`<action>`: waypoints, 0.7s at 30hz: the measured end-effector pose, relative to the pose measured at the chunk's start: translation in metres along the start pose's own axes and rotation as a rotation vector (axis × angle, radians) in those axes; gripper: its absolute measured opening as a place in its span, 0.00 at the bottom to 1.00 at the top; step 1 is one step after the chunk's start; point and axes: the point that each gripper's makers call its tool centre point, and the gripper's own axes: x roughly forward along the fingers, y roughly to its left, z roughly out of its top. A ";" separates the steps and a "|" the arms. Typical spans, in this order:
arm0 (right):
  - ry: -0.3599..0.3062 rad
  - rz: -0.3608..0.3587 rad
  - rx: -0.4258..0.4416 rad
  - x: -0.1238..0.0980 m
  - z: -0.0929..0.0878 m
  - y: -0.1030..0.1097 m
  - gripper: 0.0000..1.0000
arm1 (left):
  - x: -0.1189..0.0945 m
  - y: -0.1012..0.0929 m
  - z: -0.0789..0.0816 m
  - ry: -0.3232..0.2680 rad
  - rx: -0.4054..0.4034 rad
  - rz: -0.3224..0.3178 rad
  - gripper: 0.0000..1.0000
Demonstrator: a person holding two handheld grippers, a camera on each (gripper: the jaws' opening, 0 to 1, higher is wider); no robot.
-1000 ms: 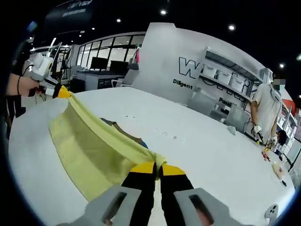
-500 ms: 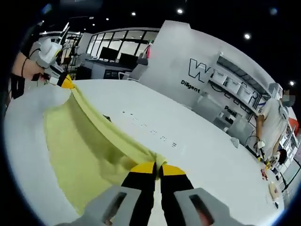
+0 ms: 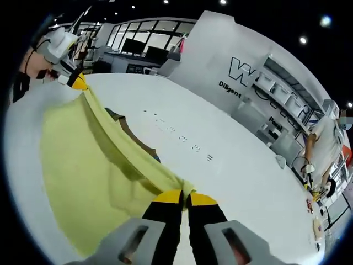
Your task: Fold the garment on the visible template until the final outline fits inside the template.
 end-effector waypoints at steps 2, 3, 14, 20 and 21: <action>0.011 0.004 -0.023 0.003 -0.001 0.001 0.00 | 0.004 -0.001 -0.004 0.028 0.039 -0.001 0.07; 0.017 0.008 -0.032 0.006 -0.001 0.000 0.00 | 0.005 -0.002 -0.004 0.034 0.054 0.000 0.07; 0.083 0.045 -0.052 0.021 -0.015 0.003 0.00 | 0.021 -0.001 -0.011 0.067 0.140 -0.021 0.07; 0.121 0.063 -0.020 0.026 -0.027 0.008 0.00 | 0.024 -0.005 -0.021 0.098 0.098 -0.034 0.07; 0.129 0.064 -0.026 0.027 -0.029 0.008 0.00 | 0.024 -0.005 -0.021 0.098 0.102 -0.036 0.07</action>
